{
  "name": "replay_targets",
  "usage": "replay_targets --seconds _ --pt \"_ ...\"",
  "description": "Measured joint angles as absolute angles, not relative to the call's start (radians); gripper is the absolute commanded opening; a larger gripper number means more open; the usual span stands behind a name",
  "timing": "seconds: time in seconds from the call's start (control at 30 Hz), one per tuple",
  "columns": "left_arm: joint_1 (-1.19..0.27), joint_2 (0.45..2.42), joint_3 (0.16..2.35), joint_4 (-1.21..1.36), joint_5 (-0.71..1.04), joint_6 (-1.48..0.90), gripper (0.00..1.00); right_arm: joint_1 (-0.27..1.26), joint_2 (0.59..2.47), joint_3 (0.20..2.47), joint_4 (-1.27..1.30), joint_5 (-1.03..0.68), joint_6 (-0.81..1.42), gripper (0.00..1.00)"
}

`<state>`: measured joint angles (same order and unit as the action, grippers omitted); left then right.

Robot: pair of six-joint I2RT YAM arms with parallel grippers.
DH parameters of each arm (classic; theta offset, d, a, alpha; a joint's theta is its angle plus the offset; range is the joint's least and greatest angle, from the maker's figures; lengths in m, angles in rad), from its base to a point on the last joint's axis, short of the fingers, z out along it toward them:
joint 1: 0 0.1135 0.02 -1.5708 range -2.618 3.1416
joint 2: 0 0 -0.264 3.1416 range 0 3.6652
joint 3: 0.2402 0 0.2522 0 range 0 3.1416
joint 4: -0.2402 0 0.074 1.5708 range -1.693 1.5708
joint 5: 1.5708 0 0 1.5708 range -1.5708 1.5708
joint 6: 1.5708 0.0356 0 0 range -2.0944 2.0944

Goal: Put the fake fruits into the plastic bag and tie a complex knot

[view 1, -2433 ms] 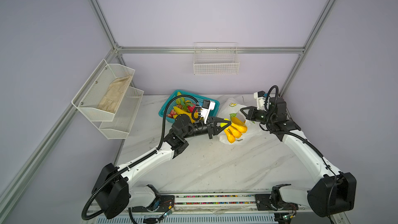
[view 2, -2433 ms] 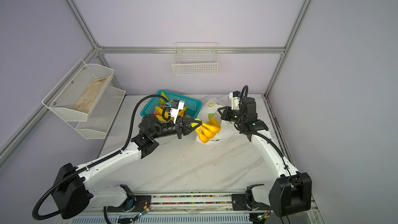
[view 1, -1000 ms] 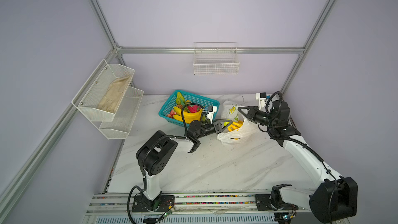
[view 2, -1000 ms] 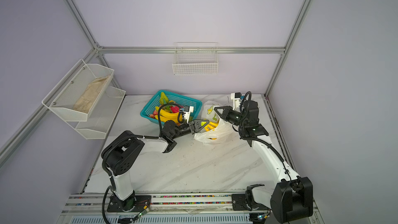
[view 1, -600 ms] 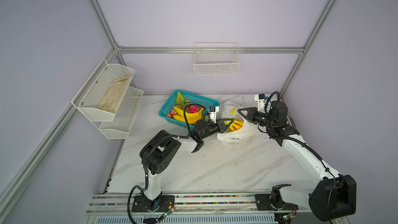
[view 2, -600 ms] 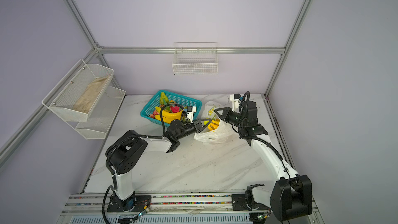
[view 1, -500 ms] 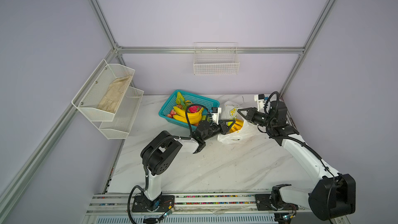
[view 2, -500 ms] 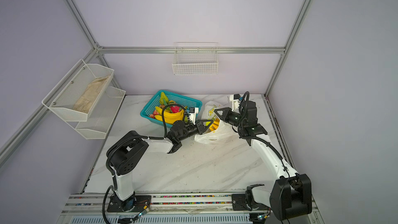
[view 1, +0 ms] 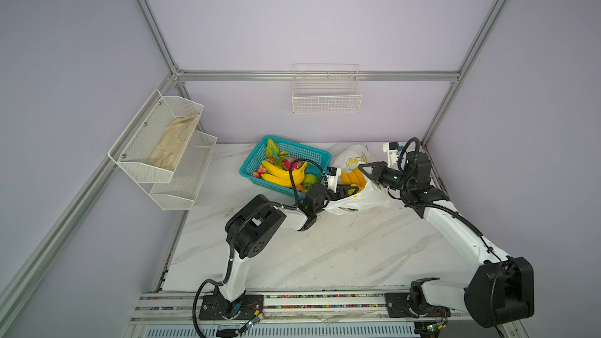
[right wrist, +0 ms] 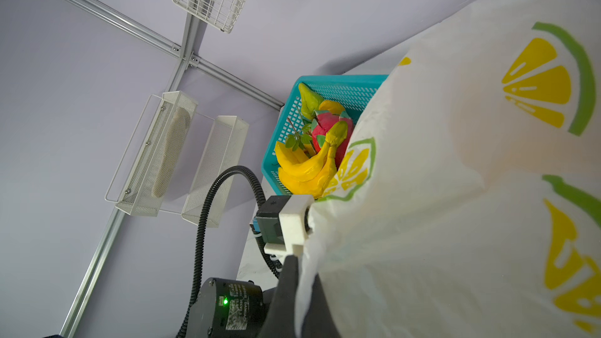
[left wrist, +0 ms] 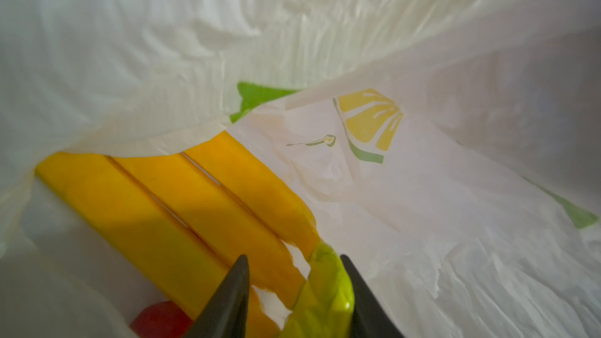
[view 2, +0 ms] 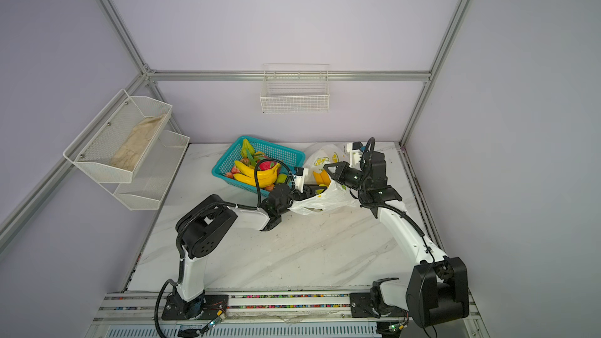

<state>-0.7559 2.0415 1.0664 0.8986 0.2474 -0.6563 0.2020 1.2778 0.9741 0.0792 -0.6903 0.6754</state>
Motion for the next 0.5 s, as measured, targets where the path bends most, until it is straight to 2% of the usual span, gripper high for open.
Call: replay_targets --seconds 0.13,0.37,0.5 --pt "-0.733 2.022 1.052 0.881 0.279 -0.631 0.64 0.186 1.279 0.976 0.078 -0.686 0.661 0.0" --pt "-0.673 1.855 0.935 0.811 0.319 -0.562 0.8 0.138 1.285 0.995 0.022 -0.632 0.57 0.0" --pt "-0.654 1.761 0.901 0.716 0.328 -0.505 0.82 0.129 1.286 1.02 -0.023 -0.583 0.51 0.0"
